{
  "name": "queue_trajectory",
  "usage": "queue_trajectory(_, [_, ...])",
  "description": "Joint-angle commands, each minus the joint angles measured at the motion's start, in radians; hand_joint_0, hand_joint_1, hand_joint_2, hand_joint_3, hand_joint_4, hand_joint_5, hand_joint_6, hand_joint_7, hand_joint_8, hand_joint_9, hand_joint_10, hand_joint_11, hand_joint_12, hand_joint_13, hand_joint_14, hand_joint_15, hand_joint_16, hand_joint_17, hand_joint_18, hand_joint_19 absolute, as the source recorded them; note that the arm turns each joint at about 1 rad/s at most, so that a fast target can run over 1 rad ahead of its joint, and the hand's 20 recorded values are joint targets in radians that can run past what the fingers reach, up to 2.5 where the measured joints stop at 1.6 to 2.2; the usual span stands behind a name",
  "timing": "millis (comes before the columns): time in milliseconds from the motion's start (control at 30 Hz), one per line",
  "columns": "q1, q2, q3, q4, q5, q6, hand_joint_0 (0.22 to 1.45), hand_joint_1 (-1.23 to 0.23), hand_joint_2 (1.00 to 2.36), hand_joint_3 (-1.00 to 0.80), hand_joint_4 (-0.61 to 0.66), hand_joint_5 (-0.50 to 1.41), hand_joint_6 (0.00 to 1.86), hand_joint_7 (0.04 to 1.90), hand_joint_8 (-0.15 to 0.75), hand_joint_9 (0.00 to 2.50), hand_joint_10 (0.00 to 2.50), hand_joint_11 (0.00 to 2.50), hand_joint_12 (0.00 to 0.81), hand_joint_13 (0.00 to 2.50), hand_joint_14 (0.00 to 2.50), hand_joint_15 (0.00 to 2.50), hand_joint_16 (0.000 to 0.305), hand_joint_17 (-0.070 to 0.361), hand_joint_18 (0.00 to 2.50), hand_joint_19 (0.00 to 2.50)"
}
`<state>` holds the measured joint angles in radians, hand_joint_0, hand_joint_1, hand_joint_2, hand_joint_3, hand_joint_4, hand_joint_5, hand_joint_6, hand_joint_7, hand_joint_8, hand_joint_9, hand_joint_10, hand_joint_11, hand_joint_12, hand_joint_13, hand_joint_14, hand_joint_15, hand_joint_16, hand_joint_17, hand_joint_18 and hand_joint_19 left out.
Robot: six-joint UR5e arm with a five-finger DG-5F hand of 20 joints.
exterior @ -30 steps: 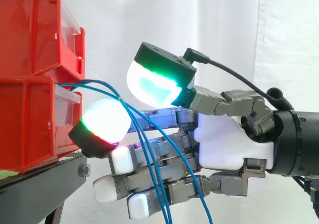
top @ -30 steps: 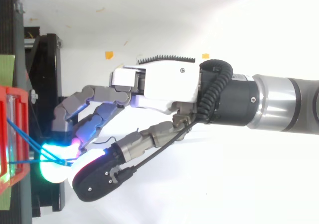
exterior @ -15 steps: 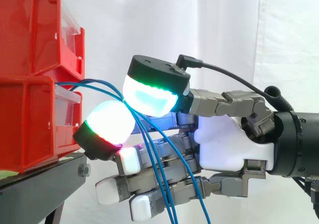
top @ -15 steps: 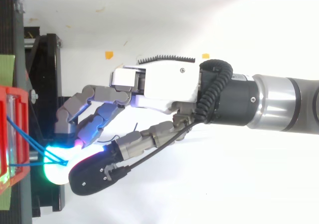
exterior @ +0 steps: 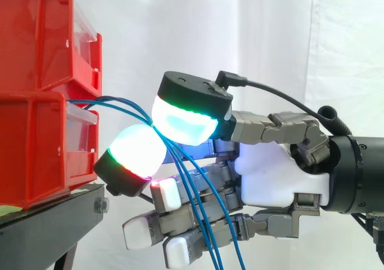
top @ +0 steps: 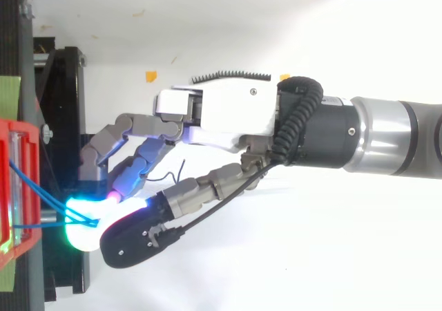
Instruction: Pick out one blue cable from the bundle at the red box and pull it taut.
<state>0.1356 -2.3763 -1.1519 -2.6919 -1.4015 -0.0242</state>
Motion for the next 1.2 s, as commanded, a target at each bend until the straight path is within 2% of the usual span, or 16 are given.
queue_trajectory(0, [-0.004, 0.000, 0.003, -0.008, -0.008, 0.001, 0.66, -0.75, 1.02, -0.20, -0.04, -0.14, 0.97, 0.83, 0.312, 1.02, 0.03, 0.80, 0.326, 0.77, 0.02, 0.44, 0.048, 0.107, 0.70, 0.68])
queue_trajectory(167, [-0.008, 0.000, 0.009, -0.014, -0.010, 0.001, 0.72, -0.80, 1.02, -0.26, -0.12, -0.14, 0.97, 0.90, 0.309, 1.07, 0.03, 0.82, 0.328, 0.80, 0.02, 0.45, 0.048, 0.108, 0.75, 0.68])
queue_trajectory(400, [-0.016, 0.000, 0.012, -0.016, -0.010, 0.000, 0.76, -0.84, 1.01, -0.33, -0.16, -0.13, 0.98, 0.95, 0.301, 1.11, 0.03, 0.83, 0.327, 0.82, 0.02, 0.46, 0.047, 0.107, 0.78, 0.69])
queue_trajectory(433, [-0.017, 0.000, 0.012, -0.016, -0.010, 0.000, 0.78, -0.86, 1.01, -0.36, -0.19, -0.13, 0.98, 1.02, 0.298, 1.14, 0.03, 0.84, 0.328, 0.85, 0.02, 0.47, 0.047, 0.106, 0.78, 0.70])
queue_trajectory(633, [-0.019, 0.000, 0.012, -0.014, -0.017, 0.000, 0.81, -0.87, 1.00, -0.46, -0.22, -0.12, 0.97, 1.10, 0.291, 1.19, 0.03, 0.86, 0.321, 0.86, 0.02, 0.49, 0.047, 0.105, 0.80, 0.71])
queue_trajectory(1167, [-0.021, 0.000, 0.012, -0.014, -0.024, -0.002, 0.78, -0.91, 1.00, -0.50, -0.25, -0.11, 0.97, 1.12, 0.273, 1.26, 0.03, 0.90, 0.318, 0.92, 0.02, 0.51, 0.046, 0.103, 0.85, 0.69])
